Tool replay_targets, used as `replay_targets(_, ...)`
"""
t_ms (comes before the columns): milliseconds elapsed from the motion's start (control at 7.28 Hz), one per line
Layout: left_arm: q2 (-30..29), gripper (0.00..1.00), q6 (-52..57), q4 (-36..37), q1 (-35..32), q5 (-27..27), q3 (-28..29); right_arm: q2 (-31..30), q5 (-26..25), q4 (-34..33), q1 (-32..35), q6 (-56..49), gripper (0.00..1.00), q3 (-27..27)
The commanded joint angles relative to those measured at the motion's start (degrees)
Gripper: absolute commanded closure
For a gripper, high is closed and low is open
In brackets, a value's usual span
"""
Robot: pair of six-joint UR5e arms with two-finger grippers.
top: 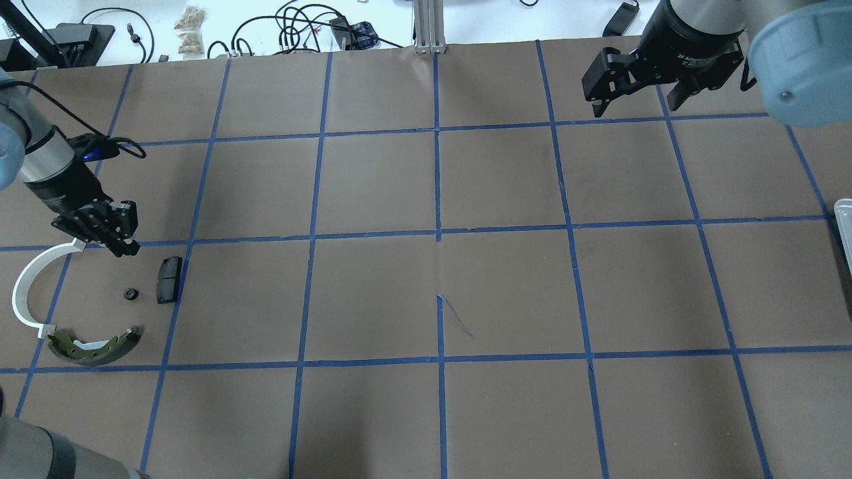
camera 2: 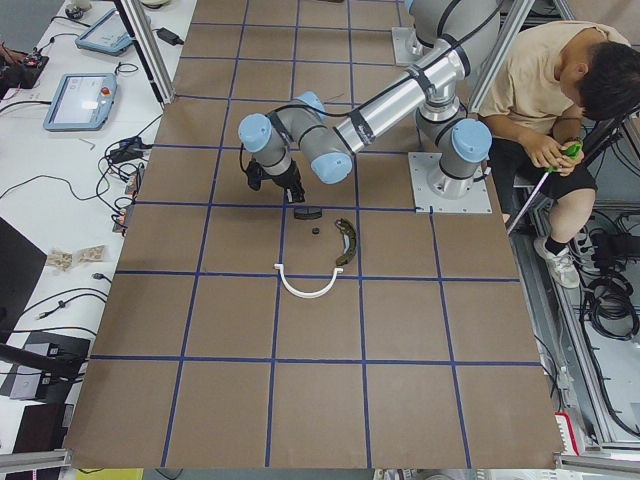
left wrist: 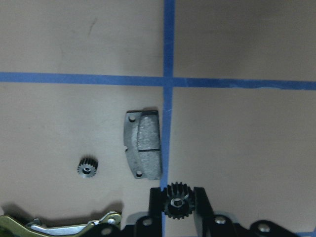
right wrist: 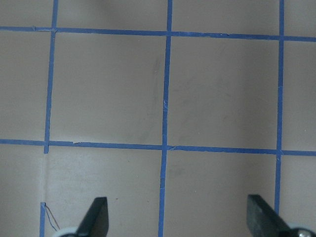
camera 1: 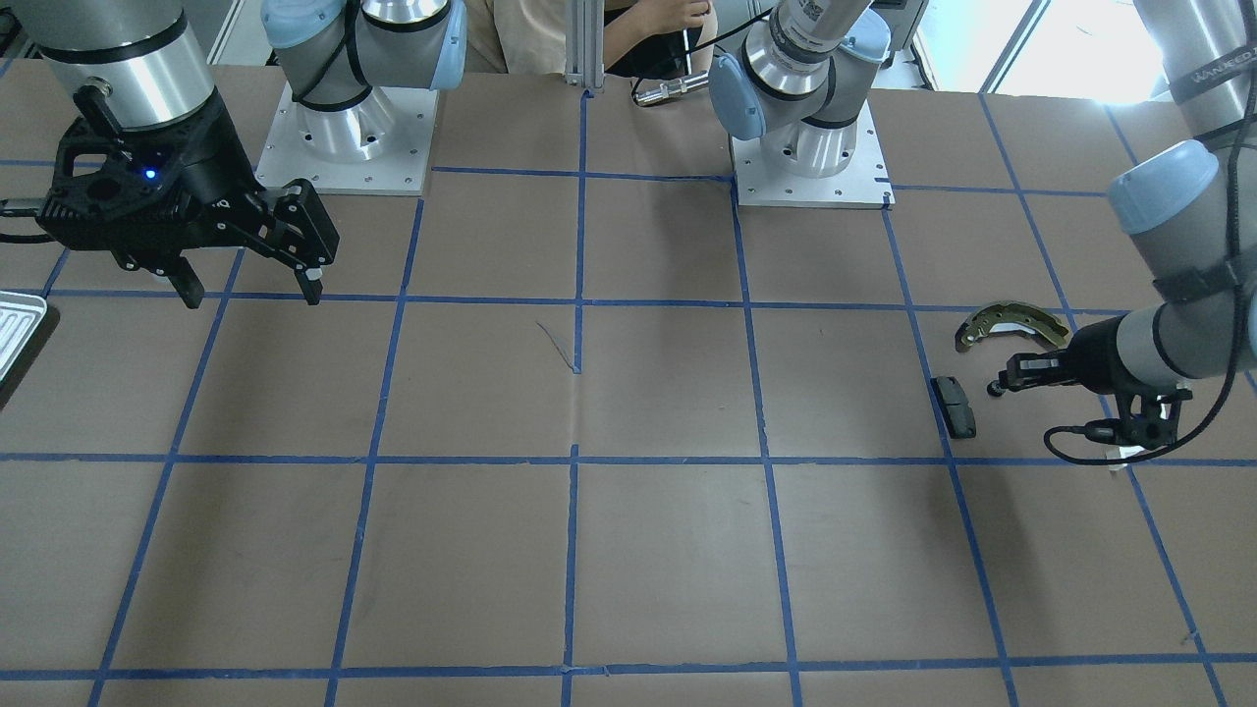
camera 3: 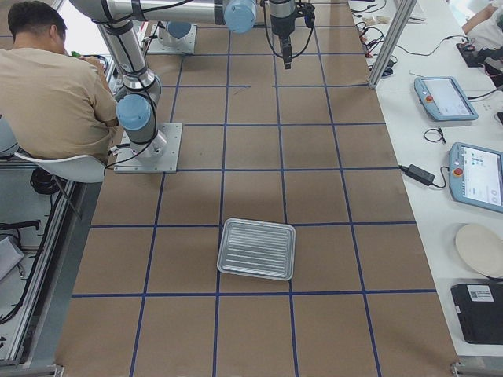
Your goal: Place bearing gear from tray to pile
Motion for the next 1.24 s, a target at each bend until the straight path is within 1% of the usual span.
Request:
replay_targets(0,-1.9,1.00,6.6,2.3,4.6,0.4,-0.3,-0.1,0.0,0.1,-0.1,0.0,0.00,-0.1)
replay_targets(137,-2.8,1.00,9.4,3.4,5.8,0.4,-1.0,0.0,-0.1,0.1,-0.1,0.0,0.00,0.0)
replay_targets(275,-3.4,1.00,9.7,4.9,7.2,0.2,-2.9,0.0,0.0,0.1,-0.1,0.0,0.00,0.0)
replay_targets(412,-4.0,1.00,10.8,10.2,7.7,0.5,-4.8,0.0,0.0,0.0,-0.1,0.0,0.00,0.0)
replay_targets(549,-4.6,1.00,13.3,13.0,7.8,0.5,-5.7,-0.1,0.0,0.1,-0.1,0.0,0.00,0.0)
replay_targets(824,-4.3,1.00,13.3,13.4,7.7,0.5,-8.0,-0.1,0.0,0.1,-0.1,0.0,0.00,0.1)
replay_targets(1099,-3.7,1.00,13.4,13.4,7.7,0.7,-8.1,-0.1,0.0,0.1,-0.1,0.0,0.00,0.1)
